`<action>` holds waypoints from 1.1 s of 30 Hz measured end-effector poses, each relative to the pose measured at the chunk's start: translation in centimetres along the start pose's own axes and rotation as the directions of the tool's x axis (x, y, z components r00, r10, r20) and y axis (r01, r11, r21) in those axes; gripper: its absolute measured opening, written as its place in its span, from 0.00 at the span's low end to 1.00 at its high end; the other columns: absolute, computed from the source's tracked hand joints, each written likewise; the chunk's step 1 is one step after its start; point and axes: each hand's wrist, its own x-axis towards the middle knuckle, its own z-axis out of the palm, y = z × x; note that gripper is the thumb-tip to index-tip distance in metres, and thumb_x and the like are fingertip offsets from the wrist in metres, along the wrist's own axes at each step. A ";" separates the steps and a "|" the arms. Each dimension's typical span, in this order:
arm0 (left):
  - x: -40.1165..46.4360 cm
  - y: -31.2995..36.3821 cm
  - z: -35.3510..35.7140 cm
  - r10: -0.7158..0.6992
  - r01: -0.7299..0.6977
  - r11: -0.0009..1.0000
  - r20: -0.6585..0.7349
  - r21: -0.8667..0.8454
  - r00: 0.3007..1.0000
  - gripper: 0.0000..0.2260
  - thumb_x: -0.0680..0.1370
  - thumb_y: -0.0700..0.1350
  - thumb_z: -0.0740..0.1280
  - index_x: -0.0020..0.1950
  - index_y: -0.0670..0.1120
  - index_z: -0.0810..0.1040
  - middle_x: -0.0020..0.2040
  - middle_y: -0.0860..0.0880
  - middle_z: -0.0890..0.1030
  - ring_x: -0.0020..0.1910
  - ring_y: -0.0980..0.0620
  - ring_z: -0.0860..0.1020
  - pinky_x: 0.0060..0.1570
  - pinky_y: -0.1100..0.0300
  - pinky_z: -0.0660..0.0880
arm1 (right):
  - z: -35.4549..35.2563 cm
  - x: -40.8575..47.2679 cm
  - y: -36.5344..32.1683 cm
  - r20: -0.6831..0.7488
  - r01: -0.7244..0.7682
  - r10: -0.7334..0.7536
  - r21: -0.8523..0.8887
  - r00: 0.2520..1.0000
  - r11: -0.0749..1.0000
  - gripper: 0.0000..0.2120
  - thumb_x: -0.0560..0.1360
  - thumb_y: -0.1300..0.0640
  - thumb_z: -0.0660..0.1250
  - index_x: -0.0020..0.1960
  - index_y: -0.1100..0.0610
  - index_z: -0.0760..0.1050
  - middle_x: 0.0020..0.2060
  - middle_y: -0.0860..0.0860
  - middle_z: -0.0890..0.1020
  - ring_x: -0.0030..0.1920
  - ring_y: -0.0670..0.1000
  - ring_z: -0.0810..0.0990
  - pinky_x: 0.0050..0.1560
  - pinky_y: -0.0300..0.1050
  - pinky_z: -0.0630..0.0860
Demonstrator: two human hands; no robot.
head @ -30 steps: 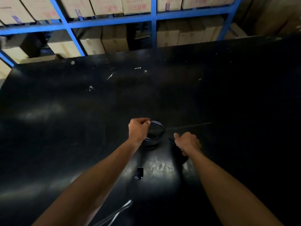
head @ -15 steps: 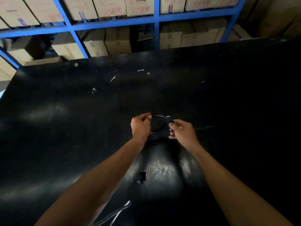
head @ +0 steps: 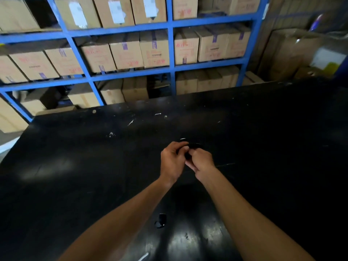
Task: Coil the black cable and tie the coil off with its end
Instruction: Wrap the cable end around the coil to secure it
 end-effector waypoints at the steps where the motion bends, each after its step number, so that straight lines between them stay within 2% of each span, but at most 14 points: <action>1: -0.2 0.4 0.0 -0.024 0.024 0.999 0.000 -0.032 1.000 0.08 0.79 0.36 0.67 0.55 0.42 0.84 0.49 0.49 0.84 0.49 0.56 0.83 0.51 0.63 0.79 | -0.1 -0.5 -0.1 0.023 0.010 -0.010 0.019 1.000 1.000 0.10 0.80 0.65 0.65 0.59 0.59 0.79 0.53 0.58 0.83 0.51 0.54 0.83 0.32 0.42 0.82; 4: -0.4 1.4 -0.2 -0.099 0.101 0.988 0.023 -0.118 0.995 0.08 0.78 0.35 0.68 0.51 0.45 0.85 0.46 0.47 0.86 0.48 0.52 0.84 0.49 0.61 0.81 | -0.3 -1.8 -0.4 0.052 0.021 -0.023 0.044 0.998 0.999 0.09 0.81 0.64 0.63 0.58 0.58 0.78 0.55 0.57 0.82 0.54 0.53 0.81 0.41 0.45 0.79; 6: -0.7 2.1 -0.2 -0.130 0.139 0.977 0.061 -0.162 0.990 0.09 0.77 0.35 0.68 0.50 0.46 0.86 0.44 0.48 0.87 0.47 0.52 0.85 0.47 0.61 0.81 | -0.4 -2.5 -0.6 0.047 -0.005 -0.001 0.129 0.999 0.992 0.10 0.81 0.65 0.62 0.59 0.58 0.77 0.51 0.57 0.81 0.49 0.53 0.81 0.40 0.45 0.78; 9: -1.0 3.1 -0.1 -0.164 0.179 0.958 0.082 -0.223 0.983 0.09 0.76 0.34 0.69 0.50 0.45 0.85 0.40 0.50 0.87 0.41 0.56 0.85 0.38 0.67 0.79 | -0.6 -3.2 -1.1 0.044 0.014 -0.023 0.203 0.999 0.979 0.11 0.81 0.66 0.62 0.62 0.60 0.76 0.45 0.57 0.81 0.42 0.52 0.81 0.36 0.45 0.76; 12: -0.8 3.9 -0.3 -0.242 0.252 0.934 0.070 -0.252 0.968 0.11 0.74 0.32 0.70 0.54 0.43 0.79 0.34 0.50 0.84 0.34 0.57 0.82 0.32 0.69 0.76 | -1.1 -3.6 -1.2 0.032 0.092 -0.095 0.087 0.995 0.992 0.09 0.81 0.66 0.60 0.57 0.60 0.77 0.45 0.56 0.81 0.40 0.50 0.80 0.37 0.43 0.76; 15: -0.5 4.4 -0.4 -0.260 0.283 0.937 0.133 -0.205 0.956 0.11 0.74 0.32 0.69 0.54 0.44 0.81 0.35 0.50 0.85 0.34 0.58 0.82 0.33 0.68 0.77 | -1.4 -3.8 -1.4 0.026 0.167 -0.167 -0.036 0.986 0.985 0.10 0.82 0.65 0.59 0.48 0.57 0.78 0.42 0.54 0.82 0.39 0.48 0.81 0.38 0.41 0.78; 17: -0.6 4.5 -0.3 -0.241 0.266 0.950 0.161 -0.165 0.957 0.11 0.76 0.33 0.68 0.51 0.46 0.84 0.36 0.49 0.86 0.34 0.57 0.82 0.35 0.68 0.78 | -1.6 -3.9 -1.5 0.023 0.173 -0.172 -0.083 0.985 0.981 0.10 0.83 0.64 0.59 0.52 0.57 0.79 0.40 0.53 0.83 0.38 0.47 0.82 0.38 0.40 0.79; 20: -0.5 4.2 -0.1 -0.254 0.273 0.955 0.152 -0.117 0.955 0.09 0.77 0.34 0.68 0.50 0.45 0.85 0.34 0.46 0.84 0.32 0.56 0.80 0.35 0.66 0.78 | -1.8 -4.0 -1.4 0.031 0.174 -0.172 -0.152 0.985 0.973 0.10 0.83 0.63 0.60 0.58 0.56 0.78 0.43 0.54 0.84 0.37 0.46 0.82 0.34 0.37 0.79; 22: -0.3 4.1 -0.2 -0.307 0.323 0.939 0.139 -0.114 0.941 0.07 0.77 0.35 0.68 0.51 0.43 0.84 0.34 0.46 0.84 0.31 0.56 0.79 0.36 0.66 0.78 | -2.0 -4.0 -1.4 0.024 0.190 -0.189 -0.215 0.982 0.958 0.10 0.83 0.63 0.61 0.57 0.57 0.80 0.44 0.54 0.84 0.37 0.45 0.81 0.32 0.37 0.77; 24: 0.0 4.0 -0.4 -0.366 0.378 0.914 0.105 -0.149 0.925 0.07 0.77 0.35 0.69 0.48 0.44 0.85 0.32 0.47 0.84 0.30 0.56 0.80 0.34 0.66 0.79 | -2.1 -3.9 -1.7 0.039 0.224 -0.222 -0.261 0.974 0.939 0.09 0.81 0.65 0.62 0.52 0.60 0.81 0.43 0.55 0.84 0.38 0.45 0.80 0.35 0.36 0.78; 26: 0.3 4.0 -0.4 -0.418 0.427 0.878 0.087 -0.215 0.904 0.08 0.76 0.33 0.69 0.46 0.44 0.85 0.31 0.47 0.84 0.29 0.55 0.81 0.34 0.65 0.80 | -2.0 -4.0 -2.0 0.071 0.292 -0.284 -0.316 0.956 0.903 0.08 0.80 0.68 0.64 0.48 0.62 0.82 0.42 0.55 0.84 0.38 0.46 0.82 0.37 0.36 0.80; 29: 0.9 4.5 -0.3 -0.441 0.447 0.856 0.088 -0.259 0.893 0.07 0.75 0.32 0.70 0.49 0.39 0.85 0.35 0.43 0.84 0.33 0.51 0.80 0.44 0.56 0.80 | -2.2 -4.1 -2.1 0.064 0.423 -0.451 -0.483 0.890 0.767 0.06 0.76 0.67 0.71 0.52 0.62 0.82 0.34 0.52 0.85 0.31 0.45 0.85 0.32 0.36 0.81; 33: 1.8 5.1 -0.3 -0.412 0.420 0.872 0.086 -0.252 0.907 0.07 0.74 0.32 0.70 0.44 0.42 0.85 0.32 0.46 0.85 0.29 0.55 0.81 0.33 0.63 0.79 | -2.4 -4.3 -1.9 0.121 0.576 -0.635 -0.574 0.763 0.582 0.07 0.75 0.64 0.74 0.52 0.56 0.80 0.34 0.49 0.84 0.28 0.41 0.84 0.26 0.32 0.77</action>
